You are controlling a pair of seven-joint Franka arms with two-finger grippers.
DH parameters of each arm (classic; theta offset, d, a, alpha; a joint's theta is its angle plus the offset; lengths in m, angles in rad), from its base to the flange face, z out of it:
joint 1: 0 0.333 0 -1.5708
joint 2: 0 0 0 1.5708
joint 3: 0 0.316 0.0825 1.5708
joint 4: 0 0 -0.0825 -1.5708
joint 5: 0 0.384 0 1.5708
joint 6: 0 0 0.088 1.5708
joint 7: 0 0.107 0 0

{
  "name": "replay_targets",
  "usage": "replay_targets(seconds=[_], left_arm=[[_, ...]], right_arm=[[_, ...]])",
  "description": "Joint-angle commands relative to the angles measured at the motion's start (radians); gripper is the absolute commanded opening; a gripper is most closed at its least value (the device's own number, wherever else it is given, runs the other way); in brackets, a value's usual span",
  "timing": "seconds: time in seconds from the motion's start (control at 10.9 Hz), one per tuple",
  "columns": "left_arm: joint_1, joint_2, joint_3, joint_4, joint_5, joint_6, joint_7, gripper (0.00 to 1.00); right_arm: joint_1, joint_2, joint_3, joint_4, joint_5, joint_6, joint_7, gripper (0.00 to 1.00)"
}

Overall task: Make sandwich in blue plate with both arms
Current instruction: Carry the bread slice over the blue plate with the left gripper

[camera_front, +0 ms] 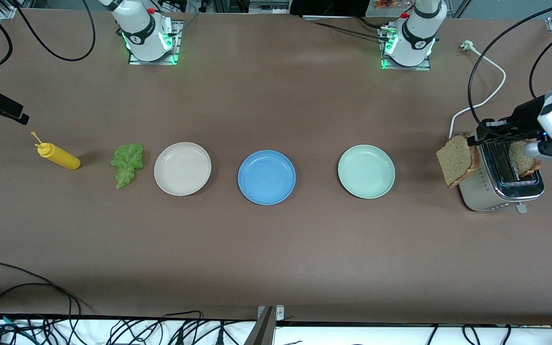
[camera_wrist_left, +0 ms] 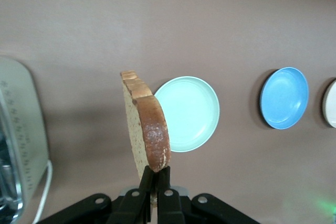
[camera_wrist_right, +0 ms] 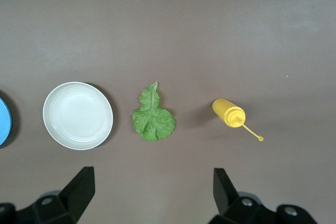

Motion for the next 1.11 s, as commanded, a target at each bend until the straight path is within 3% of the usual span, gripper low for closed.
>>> replay_targets(seconds=[0.0,0.55,1.01], left_arm=[[-0.023,0.049,-0.006,0.002,-0.128,0.031,-0.021,0.0],[-0.055,0.147,-0.125,-0.026,-0.337,0.19,-0.061,0.0],[-0.162,0.23,-0.208,-0.039,-0.544,0.413,-0.108,0.0]], right_arm=[[-0.003,0.008,-0.001,0.025,0.018,-0.013,-0.009,1.0],[-0.003,0.008,-0.001,0.025,0.019,-0.013,-0.009,1.0],[-0.003,0.008,-0.001,0.025,0.019,-0.012,-0.009,1.0]])
